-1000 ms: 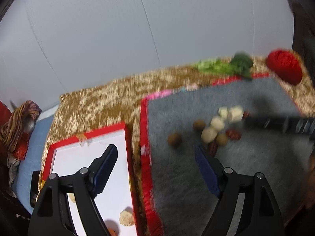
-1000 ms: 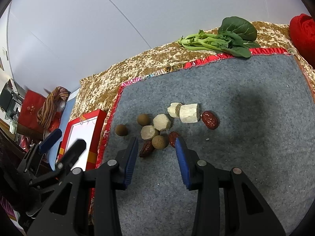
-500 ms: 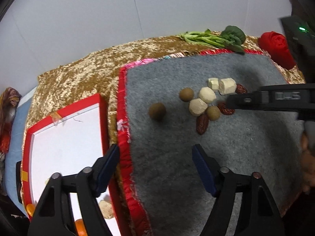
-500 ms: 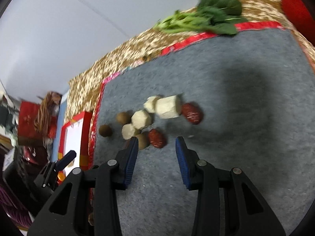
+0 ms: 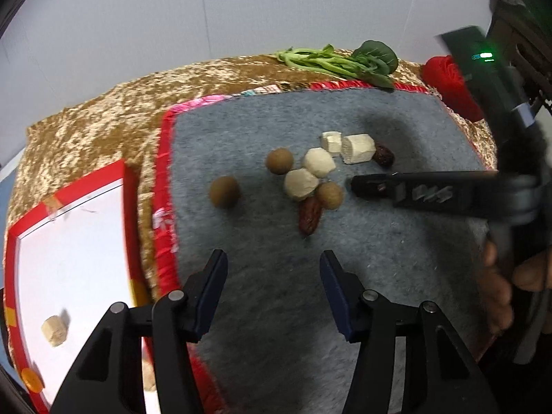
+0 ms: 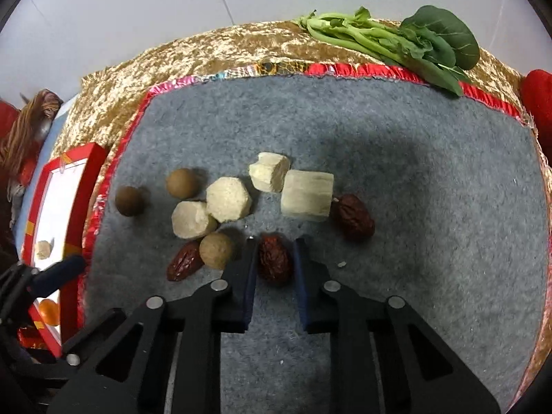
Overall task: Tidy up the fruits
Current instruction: 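Grasp a red date with the right tool while the left tool grasps another date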
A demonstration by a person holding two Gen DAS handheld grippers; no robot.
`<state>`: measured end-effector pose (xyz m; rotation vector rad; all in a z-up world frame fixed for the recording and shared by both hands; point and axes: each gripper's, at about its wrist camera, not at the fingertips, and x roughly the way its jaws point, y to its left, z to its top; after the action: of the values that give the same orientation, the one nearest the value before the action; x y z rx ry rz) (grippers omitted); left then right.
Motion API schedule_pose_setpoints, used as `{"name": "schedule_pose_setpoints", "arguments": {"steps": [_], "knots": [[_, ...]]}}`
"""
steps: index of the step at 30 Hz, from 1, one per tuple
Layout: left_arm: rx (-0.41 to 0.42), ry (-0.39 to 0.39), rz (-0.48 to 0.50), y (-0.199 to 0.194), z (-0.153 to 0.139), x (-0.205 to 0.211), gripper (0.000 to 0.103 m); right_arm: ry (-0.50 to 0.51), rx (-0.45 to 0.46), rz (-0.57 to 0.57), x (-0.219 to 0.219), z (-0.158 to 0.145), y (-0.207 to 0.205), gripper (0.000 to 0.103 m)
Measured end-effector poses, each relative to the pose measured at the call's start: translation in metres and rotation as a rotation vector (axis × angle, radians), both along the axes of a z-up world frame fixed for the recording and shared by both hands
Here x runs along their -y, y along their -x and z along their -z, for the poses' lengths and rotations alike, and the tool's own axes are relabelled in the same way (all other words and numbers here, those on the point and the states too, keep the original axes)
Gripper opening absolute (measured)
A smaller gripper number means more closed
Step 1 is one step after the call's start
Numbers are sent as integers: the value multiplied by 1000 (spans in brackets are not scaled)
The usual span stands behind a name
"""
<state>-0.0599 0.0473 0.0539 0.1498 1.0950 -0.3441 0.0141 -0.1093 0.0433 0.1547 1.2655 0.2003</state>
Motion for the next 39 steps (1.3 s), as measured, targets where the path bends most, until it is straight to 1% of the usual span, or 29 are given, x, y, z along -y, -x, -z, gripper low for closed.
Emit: {"name": "schedule_pose_setpoints", "arguments": {"steps": [3,4,8,10,15,17,19,24,33,36,39], "knots": [[-16,27,26,-5,4,9,52,-132,-20,89,27,-5,4,22],[-20,31,32,-7,6,12,47,-159,-12,108,35,-8,6,22],[-45,41,47,-15,16,21,25,-203,-2,152,50,-12,13,22],[-52,51,51,-17,19,24,21,-229,-11,170,55,-11,16,22],[-62,67,66,-22,25,31,8,-242,0,173,53,-13,15,22],[-70,66,65,-23,29,33,8,-246,0,176,55,-13,16,22],[-59,69,69,-24,31,35,8,-253,2,183,59,-14,17,22],[-51,97,47,-26,32,33,8,-263,9,196,66,-16,20,22],[-11,140,36,-15,12,18,7,-286,39,195,65,-24,24,22],[-12,120,50,-11,10,16,7,-289,43,200,65,-25,25,22],[-48,103,45,-11,16,16,8,-289,41,192,63,-25,24,22]]}}
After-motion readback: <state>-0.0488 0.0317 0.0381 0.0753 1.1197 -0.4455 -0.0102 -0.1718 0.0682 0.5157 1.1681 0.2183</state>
